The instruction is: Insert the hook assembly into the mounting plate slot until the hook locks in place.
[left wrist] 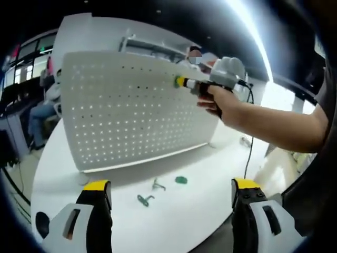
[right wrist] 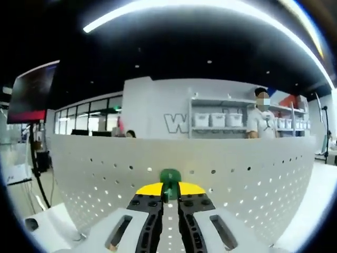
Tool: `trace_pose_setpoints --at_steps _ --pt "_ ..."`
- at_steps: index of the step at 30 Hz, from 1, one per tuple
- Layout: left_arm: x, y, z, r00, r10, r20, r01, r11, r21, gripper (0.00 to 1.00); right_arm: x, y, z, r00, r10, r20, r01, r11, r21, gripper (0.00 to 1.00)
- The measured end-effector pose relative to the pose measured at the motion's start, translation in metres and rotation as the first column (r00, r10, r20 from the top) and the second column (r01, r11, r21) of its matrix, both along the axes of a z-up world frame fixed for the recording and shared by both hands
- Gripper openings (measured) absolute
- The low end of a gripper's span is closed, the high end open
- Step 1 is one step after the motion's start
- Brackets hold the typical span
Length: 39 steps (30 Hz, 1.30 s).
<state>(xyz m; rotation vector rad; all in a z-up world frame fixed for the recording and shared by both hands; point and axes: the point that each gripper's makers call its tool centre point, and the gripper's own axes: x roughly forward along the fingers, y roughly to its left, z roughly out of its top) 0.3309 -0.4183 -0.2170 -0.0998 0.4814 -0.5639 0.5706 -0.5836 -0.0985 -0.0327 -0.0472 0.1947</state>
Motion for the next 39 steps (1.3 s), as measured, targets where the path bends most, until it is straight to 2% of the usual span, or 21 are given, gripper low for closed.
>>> trace_pose_setpoints --at_steps 5,21,30,39 --pt "-0.001 0.001 0.000 1.000 0.005 -0.002 -0.005 1.000 0.002 0.96 -0.001 0.002 0.005 1.000 0.024 0.004 -0.024 1.000 -0.002 0.08" --pt "-0.008 0.007 -0.002 1.000 0.023 -0.003 -0.023 1.000 0.007 0.96 -0.008 -0.005 0.021 0.999 0.028 0.024 -0.028 1.000 -0.004 0.08" --pt "-0.009 0.004 0.001 1.000 0.008 0.011 -0.008 1.000 0.021 0.95 -0.020 -0.010 0.024 1.000 0.017 0.022 -0.017 1.000 -0.002 0.10" --pt "-0.010 0.003 0.001 1.000 -0.001 0.009 0.001 1.000 0.024 0.95 -0.034 -0.026 0.027 1.000 0.016 0.018 -0.016 1.000 0.000 0.10"
